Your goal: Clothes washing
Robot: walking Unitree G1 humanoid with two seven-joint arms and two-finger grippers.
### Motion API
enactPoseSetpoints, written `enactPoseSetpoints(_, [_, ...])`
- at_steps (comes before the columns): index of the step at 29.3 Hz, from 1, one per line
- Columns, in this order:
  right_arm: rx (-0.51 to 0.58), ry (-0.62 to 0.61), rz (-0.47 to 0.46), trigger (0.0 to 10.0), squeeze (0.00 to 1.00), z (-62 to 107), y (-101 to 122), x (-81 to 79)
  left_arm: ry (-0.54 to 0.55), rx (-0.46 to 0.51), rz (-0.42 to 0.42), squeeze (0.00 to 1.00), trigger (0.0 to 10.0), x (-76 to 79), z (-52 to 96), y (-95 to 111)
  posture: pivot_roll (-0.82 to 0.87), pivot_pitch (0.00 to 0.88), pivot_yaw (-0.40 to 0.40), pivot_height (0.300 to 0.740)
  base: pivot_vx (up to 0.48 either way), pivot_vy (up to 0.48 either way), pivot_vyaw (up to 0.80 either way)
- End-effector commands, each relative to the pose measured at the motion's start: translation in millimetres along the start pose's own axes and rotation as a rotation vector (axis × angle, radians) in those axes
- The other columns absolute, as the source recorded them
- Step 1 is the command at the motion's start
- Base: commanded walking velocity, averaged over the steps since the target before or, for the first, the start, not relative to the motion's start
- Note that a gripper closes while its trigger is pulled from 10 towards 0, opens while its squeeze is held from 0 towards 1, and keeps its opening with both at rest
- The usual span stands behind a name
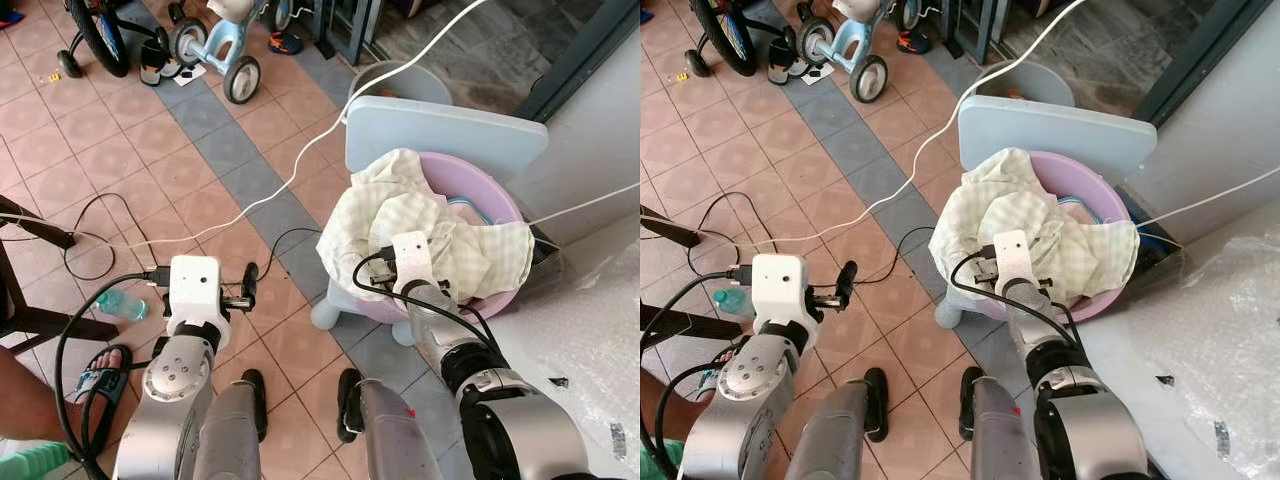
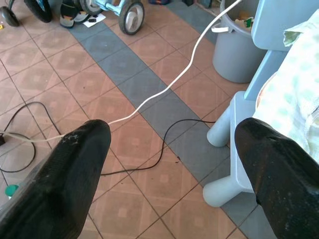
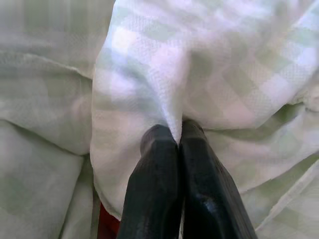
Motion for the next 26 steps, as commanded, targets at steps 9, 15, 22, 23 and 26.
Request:
enactPoseSetpoints(9, [0.342,-0.048,-0.080,0.0,0.00,48.4,41,30.7,-0.005,0.035,-0.001,0.00,10.0,-4.4,-17.4,-9,0.02,0.087,0.010,0.740,0.000,0.000,0.00])
enactPoseSetpoints(15, [0.412,-0.043,-0.086,10.0,0.00,76.9,51,30.9,-0.003,0.091,-0.013,0.00,10.0,-1.0,-34.3,-2,-0.01,0.002,0.030,0.740,0.000,0.000,0.00])
enactPoseSetpoints(22, [0.475,-0.029,-0.027,10.0,0.00,88.7,77,21.7,-0.043,0.190,-0.045,0.00,10.0,5.6,-47.4,21,-0.01,0.000,0.029,0.740,0.000,0.000,0.00])
enactPoseSetpoints(23, [0.474,-0.029,-0.029,10.0,0.00,89.3,78,20.7,-0.043,0.193,-0.040,0.00,10.0,5.2,-47.0,21,-0.01,0.002,0.032,0.740,0.000,0.000,0.00])
enactPoseSetpoints(26, [0.471,-0.064,-0.044,10.0,0.00,89.8,81,24.4,-0.035,0.190,-0.023,0.00,10.0,5.0,-42.1,18,-0.01,0.031,0.039,0.740,0.000,-0.348,0.00])
Point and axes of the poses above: a point about 5 cm out from each wrist's last joint towards the gripper, its own z axis pointing back from the gripper into the wrist, its own y axis along the axis of the wrist's last joint, x = y × z, the point moved 4 cm from there along -z, pointing out of the wrist towards the gripper, and after that the axes turned 7 degrees about -z, right-handed, at the moved point
